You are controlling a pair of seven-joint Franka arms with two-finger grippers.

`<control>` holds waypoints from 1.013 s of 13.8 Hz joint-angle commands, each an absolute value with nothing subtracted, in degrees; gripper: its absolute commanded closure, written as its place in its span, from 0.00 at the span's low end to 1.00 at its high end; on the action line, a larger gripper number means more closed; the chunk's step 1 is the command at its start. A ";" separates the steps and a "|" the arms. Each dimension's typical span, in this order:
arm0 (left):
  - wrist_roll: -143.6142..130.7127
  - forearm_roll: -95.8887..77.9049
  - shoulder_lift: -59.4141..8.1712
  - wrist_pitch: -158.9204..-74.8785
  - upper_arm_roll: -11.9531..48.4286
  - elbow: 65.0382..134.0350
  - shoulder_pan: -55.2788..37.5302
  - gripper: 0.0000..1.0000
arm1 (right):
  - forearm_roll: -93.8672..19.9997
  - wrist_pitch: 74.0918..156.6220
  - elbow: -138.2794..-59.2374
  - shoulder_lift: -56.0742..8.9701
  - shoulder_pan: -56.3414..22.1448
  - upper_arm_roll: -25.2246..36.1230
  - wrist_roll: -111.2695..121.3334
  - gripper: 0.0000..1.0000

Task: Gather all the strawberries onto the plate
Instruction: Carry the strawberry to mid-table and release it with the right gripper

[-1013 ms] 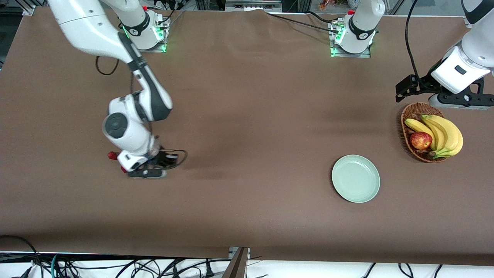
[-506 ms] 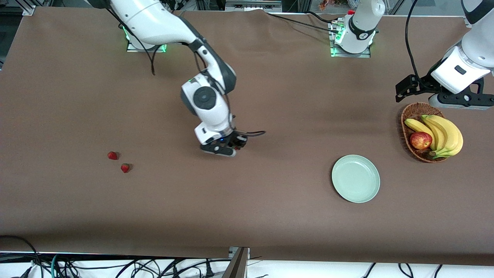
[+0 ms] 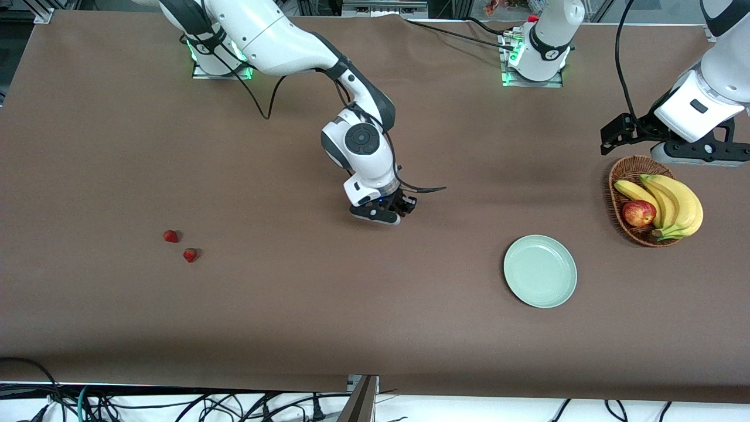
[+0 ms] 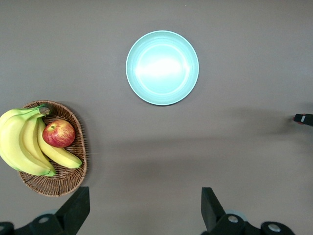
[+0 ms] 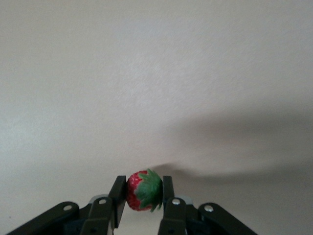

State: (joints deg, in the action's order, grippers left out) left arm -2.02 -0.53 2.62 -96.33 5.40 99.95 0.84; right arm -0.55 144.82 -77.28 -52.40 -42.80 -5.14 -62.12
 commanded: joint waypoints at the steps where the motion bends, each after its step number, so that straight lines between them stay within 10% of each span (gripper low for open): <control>1: -1.41 0.53 2.20 -95.10 5.36 98.61 0.62 0.00 | -0.97 145.90 -75.15 -54.49 -43.94 -4.57 -62.49 0.73; 3: -1.49 0.53 2.20 -95.10 5.36 98.61 0.62 0.00 | -0.70 145.90 -75.15 -54.67 -44.21 -4.48 -62.49 0.00; 14: -0.97 0.53 -1.74 -94.23 5.27 98.35 0.53 0.00 | -1.49 123.26 -74.79 -42.46 -27.36 -2.02 -34.42 0.00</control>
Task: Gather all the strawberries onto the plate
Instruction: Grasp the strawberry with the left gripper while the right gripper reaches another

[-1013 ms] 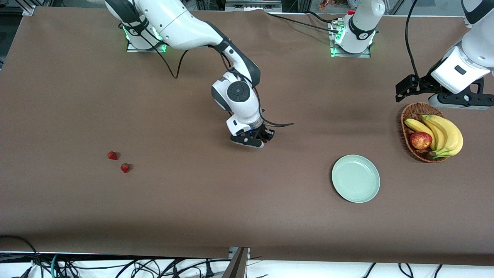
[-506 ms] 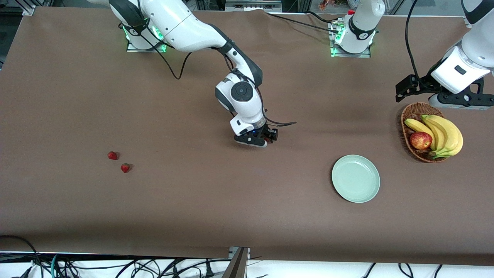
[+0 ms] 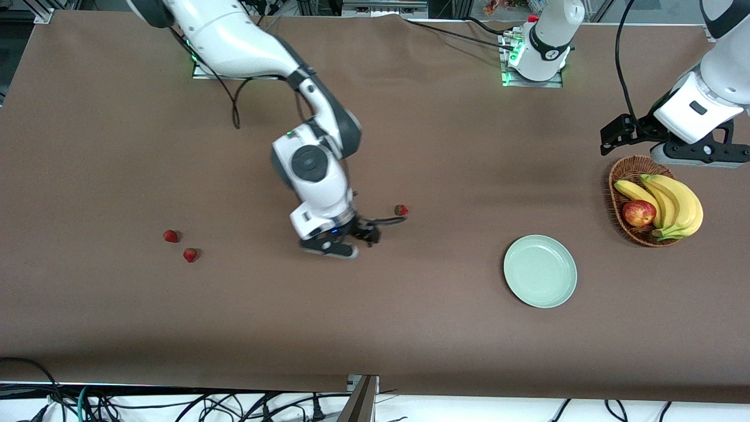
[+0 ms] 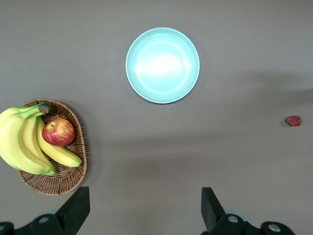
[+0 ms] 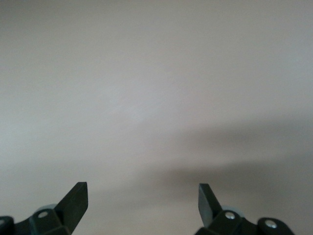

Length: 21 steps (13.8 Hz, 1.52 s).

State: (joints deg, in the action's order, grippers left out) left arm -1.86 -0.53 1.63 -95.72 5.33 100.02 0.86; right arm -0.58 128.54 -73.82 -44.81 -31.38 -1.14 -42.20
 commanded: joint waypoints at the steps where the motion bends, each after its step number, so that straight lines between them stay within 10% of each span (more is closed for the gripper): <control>1: -0.79 0.35 -2.54 -93.26 5.36 98.35 0.53 0.00 | -1.49 120.53 -74.88 -41.84 -24.55 -1.93 -28.88 0.00; 6: -1.76 0.26 -12.63 -93.68 7.73 98.35 -7.27 0.00 | -0.62 110.84 -76.28 -41.48 -14.86 1.65 -13.91 0.00; 16: -36.10 -0.44 -34.01 -131.98 8.52 98.44 -22.85 0.00 | -1.41 117.58 -85.95 -41.92 -8.62 6.06 -1.23 0.00; 21: -44.20 -3.87 -40.85 -136.05 8.26 92.21 -30.05 0.00 | -1.49 120.93 -87.71 -42.27 -8.17 6.06 -1.23 0.00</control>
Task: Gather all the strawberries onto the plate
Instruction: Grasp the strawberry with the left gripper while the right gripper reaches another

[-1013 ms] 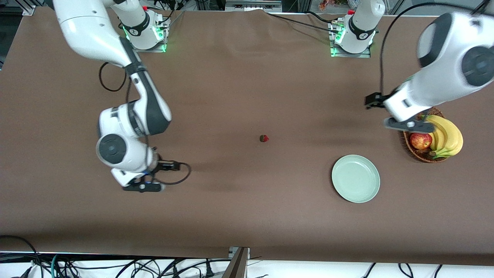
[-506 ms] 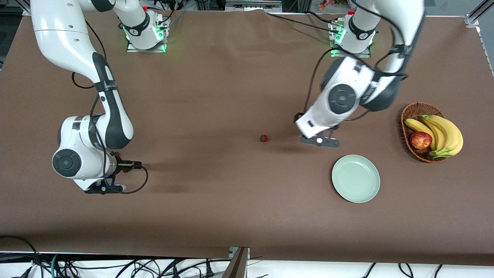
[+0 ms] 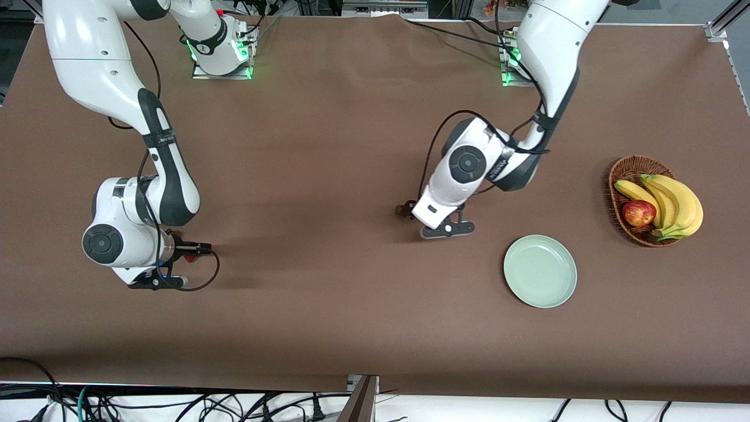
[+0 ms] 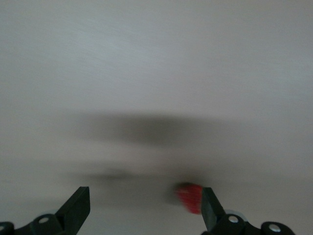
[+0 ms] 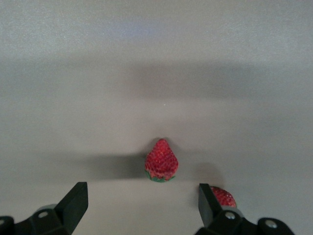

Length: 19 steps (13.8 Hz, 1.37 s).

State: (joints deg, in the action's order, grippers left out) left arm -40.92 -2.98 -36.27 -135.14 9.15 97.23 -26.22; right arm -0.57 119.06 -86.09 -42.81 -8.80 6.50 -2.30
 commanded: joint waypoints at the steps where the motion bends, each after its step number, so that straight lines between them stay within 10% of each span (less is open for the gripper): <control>1: -44.12 -3.52 -41.83 -135.97 8.00 91.50 -30.84 0.00 | -1.49 122.42 -88.85 -42.19 -8.17 6.06 -1.23 0.00; 8: -50.71 3.43 -44.20 -135.61 5.10 91.32 -36.74 0.00 | -1.49 128.32 -92.37 -42.19 -8.09 6.06 -1.14 0.00; 11: -50.89 3.43 -44.74 -135.53 5.10 91.32 -36.74 0.60 | -1.49 128.41 -92.37 -42.28 -7.30 6.06 -1.14 0.08; 15: -50.54 6.32 -44.56 -135.62 4.83 90.97 -36.39 0.73 | -1.49 128.93 -92.46 -42.36 -6.86 5.98 -1.14 0.14; 19: -50.80 6.42 -43.86 -135.00 4.75 90.70 -35.69 0.74 | -1.76 129.02 -92.64 -42.36 -6.51 5.98 -0.26 0.48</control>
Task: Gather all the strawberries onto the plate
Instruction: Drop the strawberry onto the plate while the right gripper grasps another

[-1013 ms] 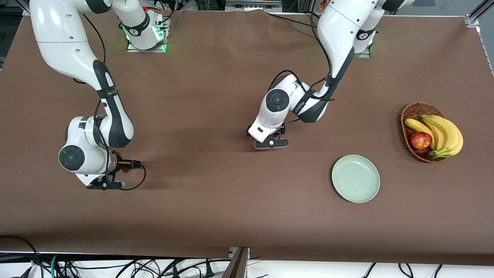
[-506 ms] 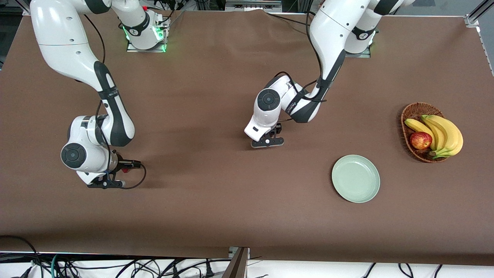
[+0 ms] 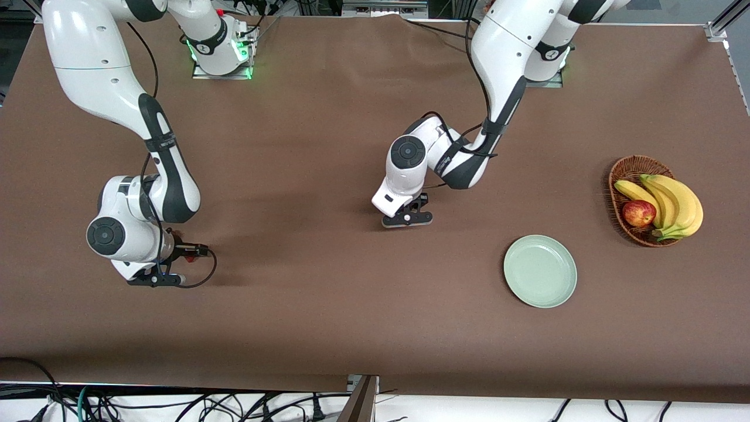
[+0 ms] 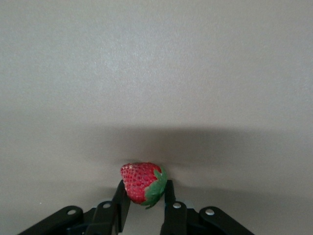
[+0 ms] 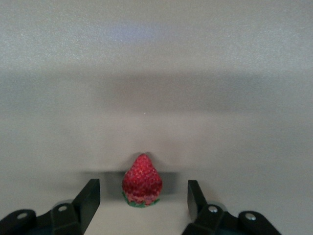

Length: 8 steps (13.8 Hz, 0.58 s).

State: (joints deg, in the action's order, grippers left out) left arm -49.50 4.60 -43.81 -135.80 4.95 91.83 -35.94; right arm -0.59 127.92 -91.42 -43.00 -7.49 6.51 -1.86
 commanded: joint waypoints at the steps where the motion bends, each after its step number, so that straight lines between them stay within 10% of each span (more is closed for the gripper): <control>1: -50.80 6.50 -42.38 -132.56 3.88 90.70 -35.60 0.74 | -1.76 129.11 -92.64 -42.36 -6.42 5.89 -0.26 0.54; 8: -27.83 6.42 -34.38 -109.18 -2.37 87.01 -28.68 0.74 | -1.85 128.32 -89.75 -42.01 -7.03 4.93 -0.79 0.73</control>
State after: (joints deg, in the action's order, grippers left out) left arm -37.14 5.01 -36.98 -112.80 -2.36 86.40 -33.09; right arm -0.63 128.64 -91.05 -42.89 -7.16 6.19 -1.64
